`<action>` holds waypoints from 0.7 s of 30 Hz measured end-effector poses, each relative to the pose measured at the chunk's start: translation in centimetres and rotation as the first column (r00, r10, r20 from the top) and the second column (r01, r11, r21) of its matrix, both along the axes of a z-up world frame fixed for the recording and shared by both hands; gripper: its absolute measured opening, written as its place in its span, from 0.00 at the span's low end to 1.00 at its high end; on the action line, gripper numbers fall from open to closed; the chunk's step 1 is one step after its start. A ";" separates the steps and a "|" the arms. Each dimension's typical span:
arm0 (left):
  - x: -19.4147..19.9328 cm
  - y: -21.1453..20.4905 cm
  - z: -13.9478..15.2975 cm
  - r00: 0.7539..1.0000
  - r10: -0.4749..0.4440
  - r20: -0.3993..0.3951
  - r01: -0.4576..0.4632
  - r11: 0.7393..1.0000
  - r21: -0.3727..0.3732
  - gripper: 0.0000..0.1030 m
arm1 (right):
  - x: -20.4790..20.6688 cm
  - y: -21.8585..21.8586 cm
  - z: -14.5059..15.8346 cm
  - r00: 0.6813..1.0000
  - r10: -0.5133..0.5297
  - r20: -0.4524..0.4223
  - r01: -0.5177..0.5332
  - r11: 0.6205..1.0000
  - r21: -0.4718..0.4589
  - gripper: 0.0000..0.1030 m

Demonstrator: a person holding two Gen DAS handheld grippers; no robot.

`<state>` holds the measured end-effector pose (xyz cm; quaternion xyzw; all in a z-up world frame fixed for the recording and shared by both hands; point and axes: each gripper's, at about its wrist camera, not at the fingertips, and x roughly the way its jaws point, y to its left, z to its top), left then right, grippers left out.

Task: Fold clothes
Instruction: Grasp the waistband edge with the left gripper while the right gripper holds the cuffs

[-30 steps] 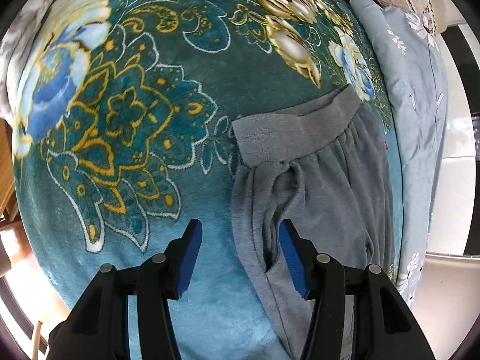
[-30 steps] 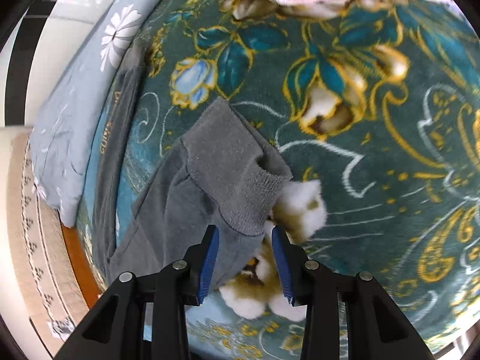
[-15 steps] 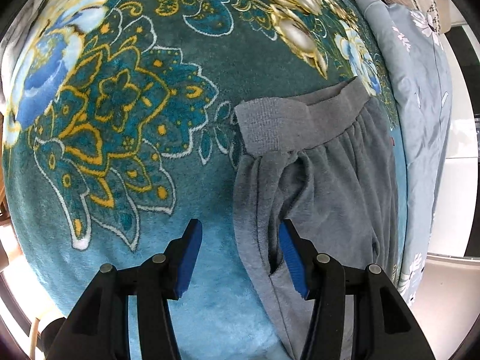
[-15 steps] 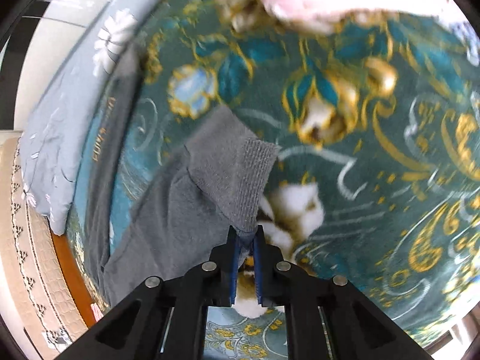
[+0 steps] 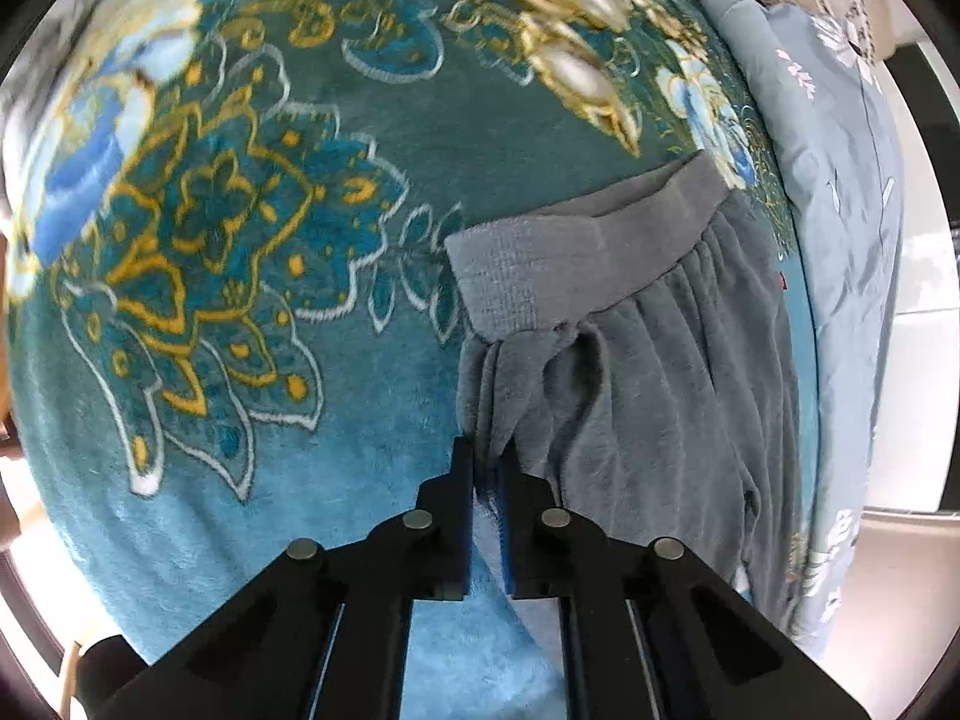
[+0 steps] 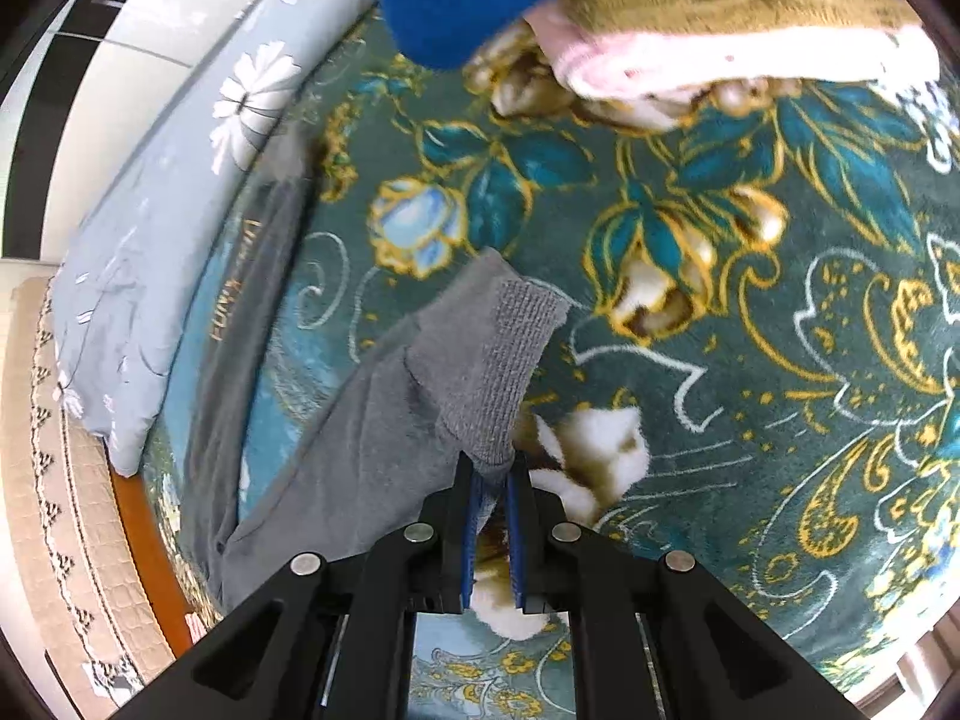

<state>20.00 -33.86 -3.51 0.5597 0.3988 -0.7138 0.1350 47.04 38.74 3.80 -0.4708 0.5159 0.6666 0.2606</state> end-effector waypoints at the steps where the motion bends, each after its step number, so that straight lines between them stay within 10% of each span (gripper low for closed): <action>1: 0.2 -0.1 0.3 1.000 0.012 -0.008 -0.012 1.000 -0.008 0.05 | 0.1 0.1 0.1 1.000 0.002 0.004 -0.002 1.000 0.005 0.09; 21: -5.5 1.4 8.1 0.995 0.079 -0.055 -0.070 0.985 0.155 0.05 | -14.2 4.8 7.8 0.991 0.014 -0.132 -0.009 0.999 0.041 0.09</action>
